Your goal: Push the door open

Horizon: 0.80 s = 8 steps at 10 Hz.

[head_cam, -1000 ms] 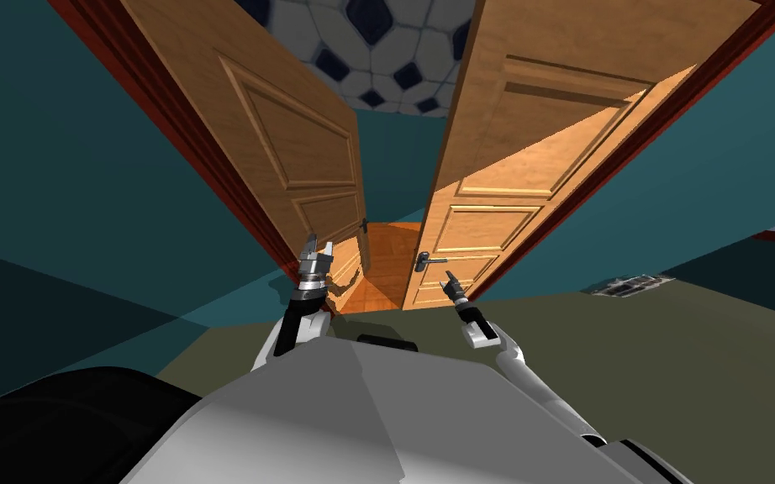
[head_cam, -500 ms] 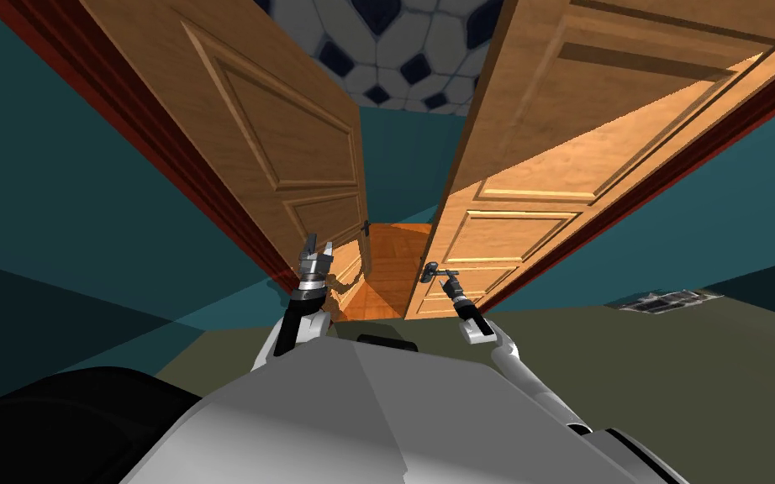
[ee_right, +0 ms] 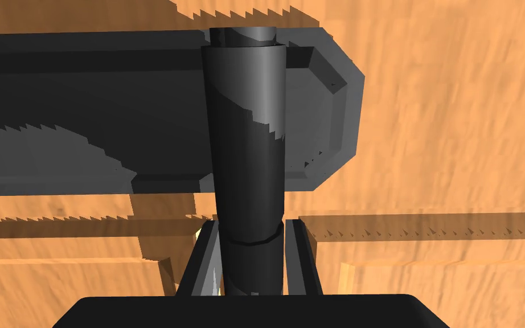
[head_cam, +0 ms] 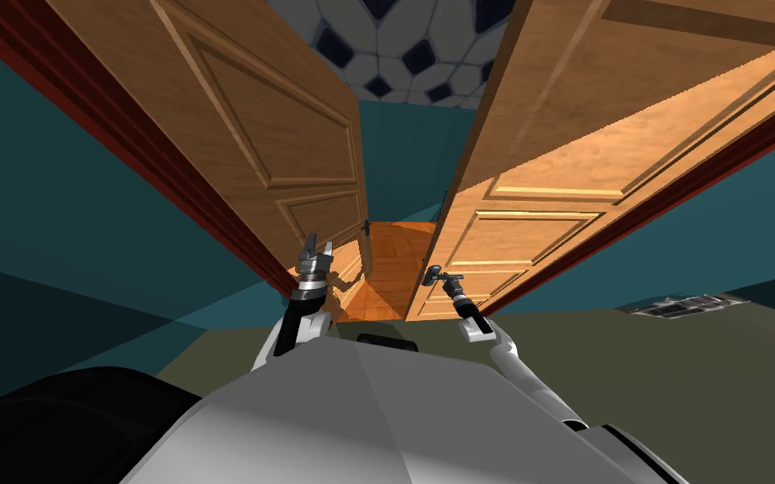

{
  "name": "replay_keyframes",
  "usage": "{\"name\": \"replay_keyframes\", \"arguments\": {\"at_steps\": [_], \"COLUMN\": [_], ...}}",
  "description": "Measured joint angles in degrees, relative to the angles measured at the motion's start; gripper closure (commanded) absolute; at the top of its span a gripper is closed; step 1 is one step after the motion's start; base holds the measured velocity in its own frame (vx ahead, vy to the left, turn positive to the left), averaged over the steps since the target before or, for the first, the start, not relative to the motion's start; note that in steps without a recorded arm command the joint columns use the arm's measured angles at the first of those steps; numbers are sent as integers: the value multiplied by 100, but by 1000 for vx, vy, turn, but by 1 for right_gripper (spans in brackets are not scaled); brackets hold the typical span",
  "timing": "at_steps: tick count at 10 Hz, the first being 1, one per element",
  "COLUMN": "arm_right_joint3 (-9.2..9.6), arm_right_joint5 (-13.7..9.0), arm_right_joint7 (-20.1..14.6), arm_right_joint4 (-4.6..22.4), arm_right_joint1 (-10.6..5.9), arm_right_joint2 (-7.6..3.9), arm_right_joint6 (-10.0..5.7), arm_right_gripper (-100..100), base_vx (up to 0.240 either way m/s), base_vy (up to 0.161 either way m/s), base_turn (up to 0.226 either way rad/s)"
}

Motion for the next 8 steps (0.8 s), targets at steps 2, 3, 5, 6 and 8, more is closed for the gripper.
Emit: {"name": "replay_keyframes", "arguments": {"at_steps": [2, 3, 5, 6, 8], "arm_right_joint3": [2, 2, -69, -120, -217], "arm_right_joint5": [1, 1, 35, 51, 75], "arm_right_joint7": [1, 0, 108, 155, 222], "arm_right_joint4": [-2, -2, 78, 171, 384], "arm_right_joint1": [-2, -1, -9, -66, -269], "arm_right_joint2": [2, 2, 147, 214, 335], "arm_right_joint6": [1, 1, 70, 81, 77], "arm_right_gripper": [100, 100, 100, 100, 100], "base_vx": [0, 124, 159, 146, 127], "base_vy": [0, 13, 48, 37, 33], "base_turn": [0, -36, -46, -38, -8]}}
